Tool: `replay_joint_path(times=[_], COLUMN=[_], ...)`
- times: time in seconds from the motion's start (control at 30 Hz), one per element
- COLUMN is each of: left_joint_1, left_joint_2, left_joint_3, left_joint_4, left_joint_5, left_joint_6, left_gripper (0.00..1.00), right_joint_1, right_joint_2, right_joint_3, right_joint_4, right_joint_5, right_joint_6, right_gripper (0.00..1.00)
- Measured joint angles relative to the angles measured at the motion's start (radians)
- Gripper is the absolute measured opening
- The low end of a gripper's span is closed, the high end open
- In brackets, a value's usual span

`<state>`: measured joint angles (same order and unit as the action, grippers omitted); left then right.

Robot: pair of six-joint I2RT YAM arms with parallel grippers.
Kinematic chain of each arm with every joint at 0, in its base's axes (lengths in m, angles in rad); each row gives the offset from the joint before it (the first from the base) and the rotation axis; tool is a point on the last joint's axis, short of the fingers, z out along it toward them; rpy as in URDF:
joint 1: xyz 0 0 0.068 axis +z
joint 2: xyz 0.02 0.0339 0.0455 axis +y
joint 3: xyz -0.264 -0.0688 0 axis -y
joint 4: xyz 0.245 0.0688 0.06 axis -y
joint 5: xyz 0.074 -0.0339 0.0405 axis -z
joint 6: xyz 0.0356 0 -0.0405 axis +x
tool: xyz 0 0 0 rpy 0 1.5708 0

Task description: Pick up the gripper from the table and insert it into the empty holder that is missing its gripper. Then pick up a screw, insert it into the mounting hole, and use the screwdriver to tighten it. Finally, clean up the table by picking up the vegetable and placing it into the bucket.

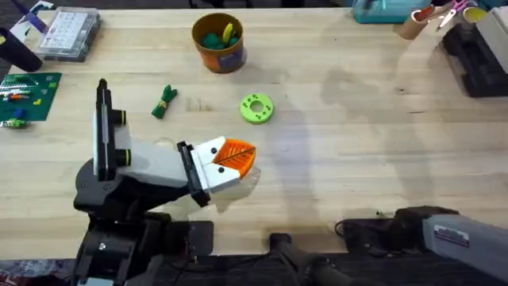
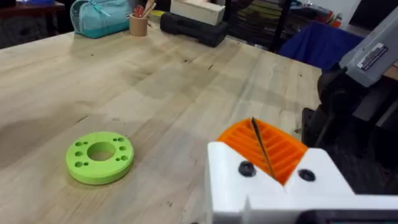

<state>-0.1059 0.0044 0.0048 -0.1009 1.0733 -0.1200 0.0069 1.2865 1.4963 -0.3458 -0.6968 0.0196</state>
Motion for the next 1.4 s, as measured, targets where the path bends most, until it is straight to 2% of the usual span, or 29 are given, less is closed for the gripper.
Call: replay_joint_path(times=[0.3, 0.43, 0.77, 0.97, 1.13, 1.4], left_joint_1=[0.0, 0.0, 0.0, 0.0, 0.0, 0.0], left_joint_2=[0.0, 0.0, 0.0, 0.0, 0.0, 0.0], left_joint_3=[0.0, 0.0, 0.0, 0.0, 0.0, 0.0], left_joint_4=[0.0, 0.0, 0.0, 0.0, 0.0, 0.0], left_joint_5=[0.0, 0.0, 0.0, 0.0, 0.0, 0.0], left_joint_6=[0.0, 0.0, 0.0, 0.0, 0.0, 0.0], left_gripper=[0.009, 0.009, 0.009, 0.009, 0.009, 0.009], right_joint_1=[0.243, 0.324, 0.511, 0.6, 0.664, 0.729], right_joint_2=[0.0, 0.0, 0.0, 0.0, 0.0, 0.0], right_joint_3=[0.0, 0.0, 0.0, 0.0, 0.0, 0.0], right_joint_4=[0.162, 0.235, 0.301, 0.318, 0.319, 0.319], right_joint_5=[0.011, 0.011, 0.011, 0.009, 0.008, 0.007], right_joint_6=[0.076, 0.108, 0.131, 0.126, 0.062, -0.011], right_gripper=[0.026, 0.026, 0.026, 0.026, 0.026, 0.026])
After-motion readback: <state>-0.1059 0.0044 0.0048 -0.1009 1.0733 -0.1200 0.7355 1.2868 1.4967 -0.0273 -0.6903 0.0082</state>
